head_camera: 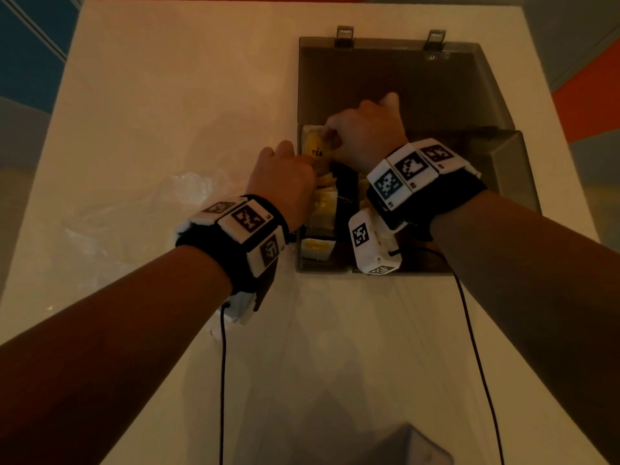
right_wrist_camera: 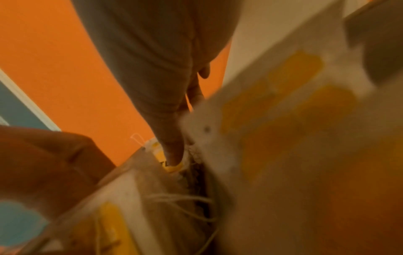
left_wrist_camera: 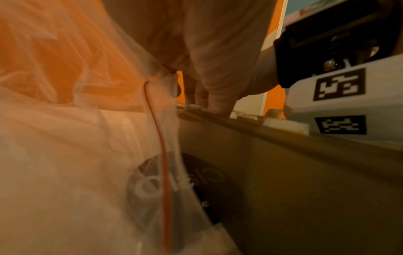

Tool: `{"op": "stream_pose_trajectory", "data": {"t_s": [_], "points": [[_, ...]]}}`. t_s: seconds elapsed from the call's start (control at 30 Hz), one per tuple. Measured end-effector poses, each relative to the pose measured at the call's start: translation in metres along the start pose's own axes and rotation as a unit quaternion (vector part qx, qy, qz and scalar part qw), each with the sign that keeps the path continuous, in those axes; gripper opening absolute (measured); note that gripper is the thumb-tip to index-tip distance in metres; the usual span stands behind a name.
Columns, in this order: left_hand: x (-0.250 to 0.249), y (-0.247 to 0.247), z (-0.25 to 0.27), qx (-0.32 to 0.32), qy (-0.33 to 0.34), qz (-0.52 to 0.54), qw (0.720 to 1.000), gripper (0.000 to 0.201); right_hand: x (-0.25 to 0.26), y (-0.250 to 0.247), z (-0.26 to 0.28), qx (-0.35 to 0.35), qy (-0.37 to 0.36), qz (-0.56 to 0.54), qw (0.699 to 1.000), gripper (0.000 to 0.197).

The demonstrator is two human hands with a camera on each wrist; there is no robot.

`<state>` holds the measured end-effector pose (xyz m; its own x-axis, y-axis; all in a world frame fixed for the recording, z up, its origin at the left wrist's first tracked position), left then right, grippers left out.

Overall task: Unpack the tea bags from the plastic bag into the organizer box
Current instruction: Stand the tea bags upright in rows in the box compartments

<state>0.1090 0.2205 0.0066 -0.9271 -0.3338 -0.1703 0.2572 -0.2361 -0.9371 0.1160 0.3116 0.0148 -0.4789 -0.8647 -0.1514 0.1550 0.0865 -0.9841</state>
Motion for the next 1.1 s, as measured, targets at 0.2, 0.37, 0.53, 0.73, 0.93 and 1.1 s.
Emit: {"op": "stream_pose_trajectory", "data": {"t_s": [0.2,0.37,0.53,0.73,0.93,1.1], "points": [[0.000,0.001,0.000,0.001,0.005,0.004,1.000,0.031,0.005,0.002,-0.005,0.035,0.005,0.097,0.995,0.024],[0.001,0.001,0.001,0.001,-0.002,0.014,1.000,0.028,0.002,0.007,-0.006,0.102,0.029,0.093,0.990,0.047],[0.000,0.001,0.002,-0.001,-0.002,0.020,1.000,0.026,-0.001,0.016,-0.008,0.128,0.083,-0.014,0.988,0.044],[-0.002,-0.001,0.003,-0.003,0.003,0.005,1.000,0.023,-0.004,0.015,-0.001,0.084,0.086,-0.062,0.991,0.032],[0.000,0.001,0.002,0.002,0.001,0.009,1.000,0.030,-0.012,0.025,0.005,0.103,0.143,-0.202,0.963,0.046],[0.000,0.003,0.000,0.003,-0.001,-0.010,1.000,0.024,-0.015,0.019,0.004,0.043,0.149,-0.257,0.954,0.033]]}}
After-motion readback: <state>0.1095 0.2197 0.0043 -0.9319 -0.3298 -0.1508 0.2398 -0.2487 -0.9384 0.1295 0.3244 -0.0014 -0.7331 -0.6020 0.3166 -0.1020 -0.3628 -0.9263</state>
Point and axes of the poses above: each hand's wrist, its own z-axis away from the middle knuckle, its own y-axis out of the palm, x = y × z, the point moved 8 cm from there along -z, towards the middle knuckle, and after that the axes turned 13 degrees about z, right-handed, at the moved point
